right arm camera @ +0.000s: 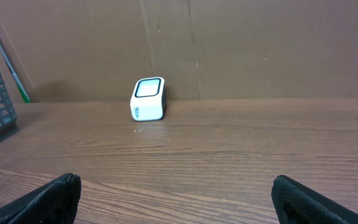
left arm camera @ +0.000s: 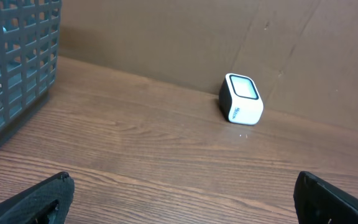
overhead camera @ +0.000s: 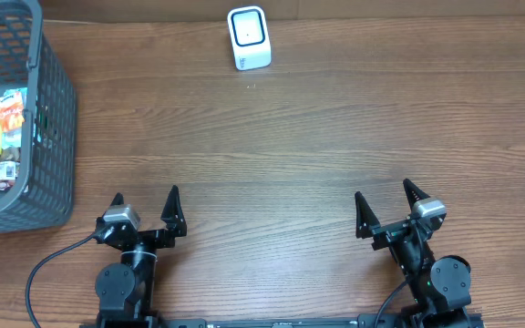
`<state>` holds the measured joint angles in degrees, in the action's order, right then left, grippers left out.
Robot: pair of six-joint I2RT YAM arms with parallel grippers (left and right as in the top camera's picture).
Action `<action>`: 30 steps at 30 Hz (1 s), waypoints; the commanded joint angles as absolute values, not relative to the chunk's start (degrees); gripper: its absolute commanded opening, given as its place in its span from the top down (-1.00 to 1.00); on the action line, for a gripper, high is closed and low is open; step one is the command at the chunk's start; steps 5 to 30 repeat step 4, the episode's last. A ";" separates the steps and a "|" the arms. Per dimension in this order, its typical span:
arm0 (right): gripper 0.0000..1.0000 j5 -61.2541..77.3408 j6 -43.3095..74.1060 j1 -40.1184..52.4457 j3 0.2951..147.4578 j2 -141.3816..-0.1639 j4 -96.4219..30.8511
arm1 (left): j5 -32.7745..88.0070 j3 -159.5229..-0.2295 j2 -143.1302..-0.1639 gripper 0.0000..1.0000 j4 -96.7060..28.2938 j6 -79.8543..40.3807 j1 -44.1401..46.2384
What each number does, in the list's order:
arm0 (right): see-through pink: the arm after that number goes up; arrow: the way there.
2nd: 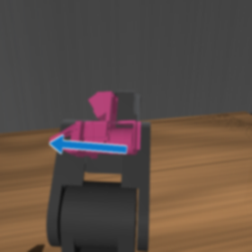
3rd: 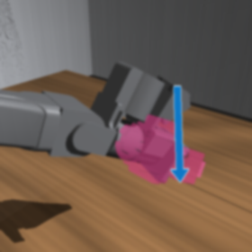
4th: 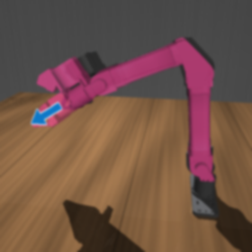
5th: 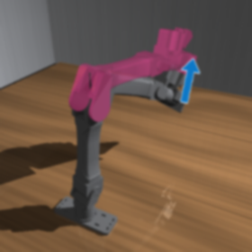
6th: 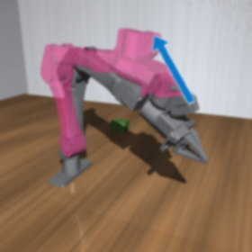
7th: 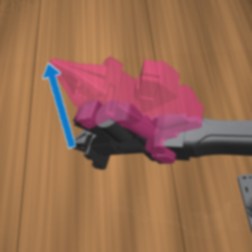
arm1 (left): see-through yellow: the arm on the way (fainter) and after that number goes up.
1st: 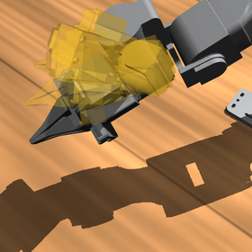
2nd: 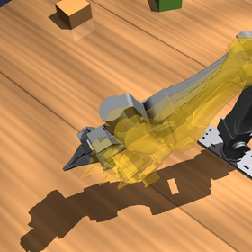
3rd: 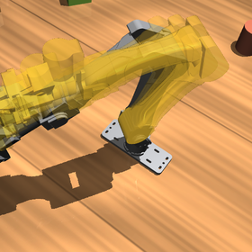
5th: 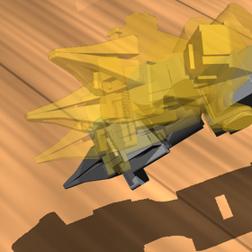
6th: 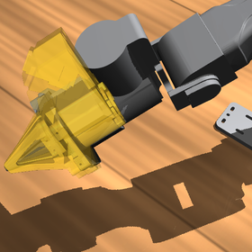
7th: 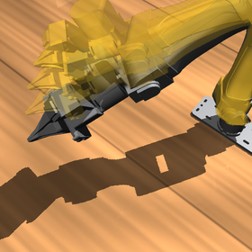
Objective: Scan the item barcode
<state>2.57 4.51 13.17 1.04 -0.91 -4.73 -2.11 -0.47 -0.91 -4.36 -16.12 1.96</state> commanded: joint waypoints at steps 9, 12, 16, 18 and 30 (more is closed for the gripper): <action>-1.00 2.17 4.51 13.04 0.47 -1.04 -4.67 | -1.43 -0.27 -1.02 -1.00 -4.32 -16.32 2.28; -1.00 2.17 4.51 13.04 0.47 -1.04 -4.67 | -1.43 -0.27 -1.02 -1.00 -4.32 -16.32 2.28; -1.00 2.17 4.51 13.04 0.47 -1.04 -4.67 | -1.43 -0.27 -1.02 -1.00 -4.32 -16.32 2.28; -1.00 2.17 4.51 13.04 0.47 -1.04 -4.67 | -1.43 -0.27 -1.02 -1.00 -4.32 -16.32 2.28; -1.00 2.17 4.51 13.04 0.47 -1.04 -4.67 | -1.43 -0.27 -1.02 -1.00 -4.32 -16.32 2.28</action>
